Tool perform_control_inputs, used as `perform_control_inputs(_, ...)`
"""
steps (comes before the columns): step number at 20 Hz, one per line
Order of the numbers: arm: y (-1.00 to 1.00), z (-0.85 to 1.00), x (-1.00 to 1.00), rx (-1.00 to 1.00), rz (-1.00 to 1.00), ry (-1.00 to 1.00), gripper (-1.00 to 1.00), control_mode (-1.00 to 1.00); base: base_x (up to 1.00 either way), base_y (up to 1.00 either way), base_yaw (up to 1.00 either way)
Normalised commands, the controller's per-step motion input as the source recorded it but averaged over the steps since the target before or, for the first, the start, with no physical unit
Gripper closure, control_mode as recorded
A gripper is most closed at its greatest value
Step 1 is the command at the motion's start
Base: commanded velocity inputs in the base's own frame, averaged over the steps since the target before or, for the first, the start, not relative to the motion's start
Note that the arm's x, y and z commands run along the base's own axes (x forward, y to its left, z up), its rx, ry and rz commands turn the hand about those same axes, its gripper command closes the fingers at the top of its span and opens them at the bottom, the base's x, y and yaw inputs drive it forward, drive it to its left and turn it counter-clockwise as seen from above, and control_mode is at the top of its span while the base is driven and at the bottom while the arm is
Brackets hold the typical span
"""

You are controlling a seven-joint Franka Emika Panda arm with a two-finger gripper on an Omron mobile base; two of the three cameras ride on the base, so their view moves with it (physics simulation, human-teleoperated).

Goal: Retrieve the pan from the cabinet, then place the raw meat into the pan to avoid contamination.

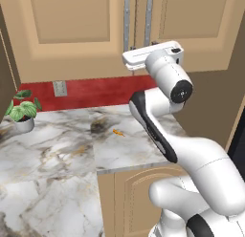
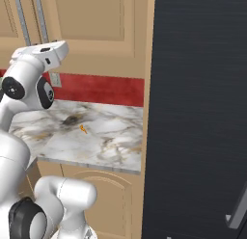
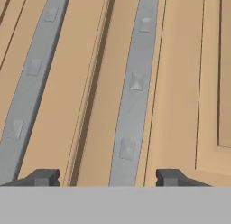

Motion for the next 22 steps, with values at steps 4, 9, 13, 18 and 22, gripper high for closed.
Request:
perform_control_inputs(4,-0.14,0.0,0.23,0.0,0.0,0.0,1.0,-1.0,0.0,0.0,0.0)
perform_control_inputs(9,0.0,0.0,0.22,0.0,0.0,0.0,1.0,-1.0,0.0,0.0,0.0)
perform_control_inputs(13,0.0,-0.05,0.23,0.0,0.0,0.0,1.0,-1.0,0.0,0.0,0.0)
perform_control_inputs(18,0.02,-0.02,0.21,0.0,0.0,0.0,1.0,-1.0,0.0,0.0,0.0)
perform_control_inputs(22,0.24,-0.03,0.05,0.0,-0.06,0.0,1.0,-1.0,0.0,0.0,0.0)
